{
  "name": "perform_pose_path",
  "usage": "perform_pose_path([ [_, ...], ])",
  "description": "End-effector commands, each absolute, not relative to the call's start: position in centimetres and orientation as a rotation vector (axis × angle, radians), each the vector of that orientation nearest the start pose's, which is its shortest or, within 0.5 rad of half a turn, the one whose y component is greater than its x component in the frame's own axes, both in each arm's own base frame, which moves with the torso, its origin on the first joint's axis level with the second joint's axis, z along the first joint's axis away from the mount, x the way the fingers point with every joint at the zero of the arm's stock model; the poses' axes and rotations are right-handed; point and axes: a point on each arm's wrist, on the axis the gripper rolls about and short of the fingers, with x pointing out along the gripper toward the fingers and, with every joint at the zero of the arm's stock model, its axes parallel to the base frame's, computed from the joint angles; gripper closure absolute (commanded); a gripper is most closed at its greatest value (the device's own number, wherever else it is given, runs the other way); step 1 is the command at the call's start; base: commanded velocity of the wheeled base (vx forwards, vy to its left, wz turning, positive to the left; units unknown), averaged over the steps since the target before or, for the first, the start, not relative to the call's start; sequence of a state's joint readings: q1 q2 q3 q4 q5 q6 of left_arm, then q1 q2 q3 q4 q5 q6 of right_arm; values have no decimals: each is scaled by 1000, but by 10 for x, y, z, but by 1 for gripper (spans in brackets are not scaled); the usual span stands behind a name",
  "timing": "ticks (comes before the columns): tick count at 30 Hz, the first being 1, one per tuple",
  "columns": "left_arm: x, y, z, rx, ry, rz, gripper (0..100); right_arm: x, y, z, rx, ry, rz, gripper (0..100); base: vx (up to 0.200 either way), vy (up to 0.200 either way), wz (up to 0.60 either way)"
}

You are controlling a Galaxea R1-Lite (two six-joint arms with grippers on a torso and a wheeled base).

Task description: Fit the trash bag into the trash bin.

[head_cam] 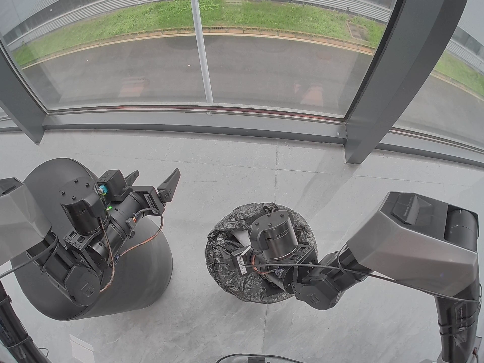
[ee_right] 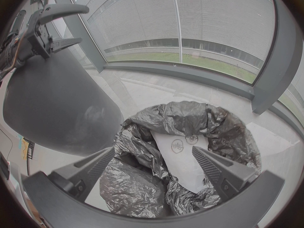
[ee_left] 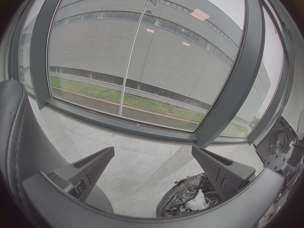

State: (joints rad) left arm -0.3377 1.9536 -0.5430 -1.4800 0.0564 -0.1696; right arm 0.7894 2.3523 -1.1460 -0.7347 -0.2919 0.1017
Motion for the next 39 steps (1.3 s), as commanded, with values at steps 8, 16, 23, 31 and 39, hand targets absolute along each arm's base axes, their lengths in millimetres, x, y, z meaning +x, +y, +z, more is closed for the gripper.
perform_pose_path([
  [8,301,-105,121,-181,-35,-287,0,351,303,-3,-125,461,450,0,0,0,0],
  [16,302,-104,121,-181,-33,-285,0,367,308,-23,-130,489,449,0,0,0,0],
  [23,303,-105,117,-177,-21,-285,0,386,304,-30,-127,508,428,0,0,0,0],
  [31,303,-106,116,-176,-20,-285,0,392,305,-33,-133,527,423,0,0,0,0],
  [39,303,-106,117,-178,-21,-285,0,393,301,-43,-146,555,412,0,0,0,0],
])
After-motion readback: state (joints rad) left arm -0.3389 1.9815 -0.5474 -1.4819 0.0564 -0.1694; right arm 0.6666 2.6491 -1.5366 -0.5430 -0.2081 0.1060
